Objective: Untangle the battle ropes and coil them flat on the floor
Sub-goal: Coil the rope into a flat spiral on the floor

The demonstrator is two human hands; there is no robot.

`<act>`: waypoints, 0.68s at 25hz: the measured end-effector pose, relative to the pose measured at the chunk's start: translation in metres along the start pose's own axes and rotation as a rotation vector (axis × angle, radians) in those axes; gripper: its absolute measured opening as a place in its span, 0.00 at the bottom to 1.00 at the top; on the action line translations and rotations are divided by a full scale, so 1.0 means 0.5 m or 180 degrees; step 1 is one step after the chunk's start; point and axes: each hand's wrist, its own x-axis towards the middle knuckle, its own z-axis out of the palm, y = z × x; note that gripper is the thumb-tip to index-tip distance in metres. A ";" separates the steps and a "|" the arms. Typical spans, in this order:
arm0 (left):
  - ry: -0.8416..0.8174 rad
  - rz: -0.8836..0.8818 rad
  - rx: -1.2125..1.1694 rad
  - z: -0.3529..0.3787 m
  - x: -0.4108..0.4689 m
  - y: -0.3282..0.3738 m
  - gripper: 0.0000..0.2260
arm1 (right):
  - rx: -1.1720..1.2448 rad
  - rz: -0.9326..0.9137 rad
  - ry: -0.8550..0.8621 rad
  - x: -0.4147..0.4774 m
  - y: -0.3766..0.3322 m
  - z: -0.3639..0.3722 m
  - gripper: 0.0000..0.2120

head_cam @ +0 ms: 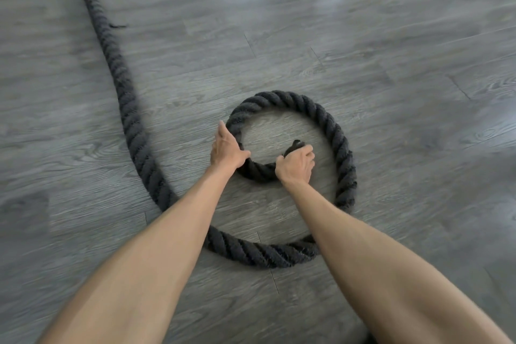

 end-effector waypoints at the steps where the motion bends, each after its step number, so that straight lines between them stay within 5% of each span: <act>1: -0.0111 0.0009 0.0115 -0.001 0.005 0.004 0.48 | -0.0127 -0.0291 -0.0143 0.014 -0.001 0.000 0.28; 8: 0.0270 0.0578 -0.0029 0.010 -0.010 -0.010 0.27 | -0.1394 -0.1903 -0.1042 0.092 -0.029 -0.028 0.29; 17: -0.0327 0.1053 0.0619 0.015 -0.038 -0.018 0.47 | -0.2501 -0.3857 -0.1254 0.086 -0.039 -0.054 0.27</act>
